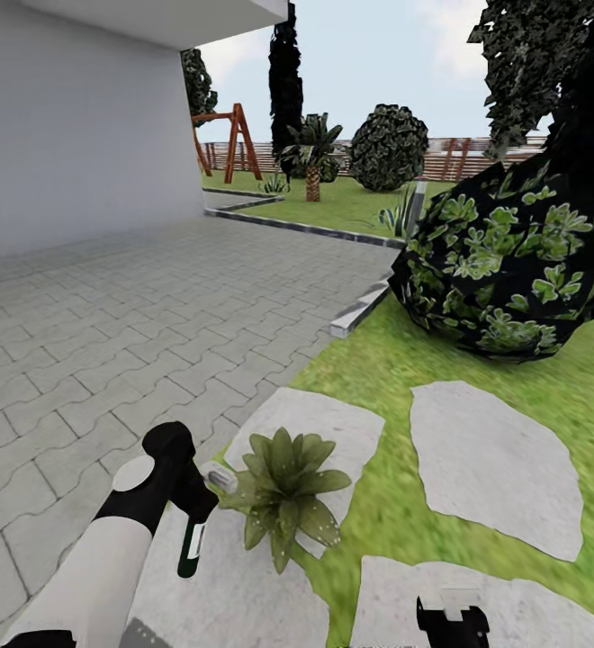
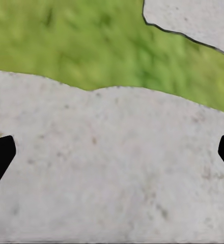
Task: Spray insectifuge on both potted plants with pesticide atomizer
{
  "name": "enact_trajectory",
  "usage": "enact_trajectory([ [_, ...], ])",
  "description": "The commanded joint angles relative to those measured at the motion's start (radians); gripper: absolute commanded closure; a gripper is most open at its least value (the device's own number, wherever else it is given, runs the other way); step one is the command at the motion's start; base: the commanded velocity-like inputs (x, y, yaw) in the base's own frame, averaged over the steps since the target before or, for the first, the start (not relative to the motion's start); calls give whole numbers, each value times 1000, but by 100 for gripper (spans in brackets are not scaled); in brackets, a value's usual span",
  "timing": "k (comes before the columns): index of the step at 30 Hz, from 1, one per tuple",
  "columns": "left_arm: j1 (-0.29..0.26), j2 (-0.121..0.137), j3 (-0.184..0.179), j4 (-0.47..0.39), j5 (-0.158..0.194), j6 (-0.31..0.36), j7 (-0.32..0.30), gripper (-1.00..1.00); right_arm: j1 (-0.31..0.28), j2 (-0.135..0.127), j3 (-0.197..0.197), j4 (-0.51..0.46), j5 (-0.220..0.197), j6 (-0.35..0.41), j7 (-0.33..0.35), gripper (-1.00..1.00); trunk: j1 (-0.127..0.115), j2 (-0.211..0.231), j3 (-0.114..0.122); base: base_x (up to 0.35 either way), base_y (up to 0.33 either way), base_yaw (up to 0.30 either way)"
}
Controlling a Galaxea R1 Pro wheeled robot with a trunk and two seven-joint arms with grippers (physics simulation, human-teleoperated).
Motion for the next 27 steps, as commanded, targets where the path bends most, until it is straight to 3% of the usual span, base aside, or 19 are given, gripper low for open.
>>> enact_trajectory([
  [1,0,0,3,-1,-10,10,-9,100,-1,0,-7,2,11,-3,-4,-100,0,0,-1,3,330,-279],
  [11,7,11,3,14,-11,9,5,100,-1,0,-7,2,11,-3,-4,-100,0,0,-1,0,330,-279],
  [12,67,20,3,15,-11,6,18,100,-1,0,-7,2,11,-3,-4,-100,0,0,-1,0,321,-279],
  [14,95,22,4,15,-10,6,29,100,-1,1,-6,2,11,-3,-4,-100,0,0,-1,0,314,-279],
  [17,110,50,4,15,-3,7,37,100,-1,1,-6,2,11,-3,-4,-100,0,0,-1,0,311,-256],
  [27,113,55,3,6,2,9,41,100,0,-3,-6,3,11,-4,-4,-100,0,0,-1,131,257,-21],
])
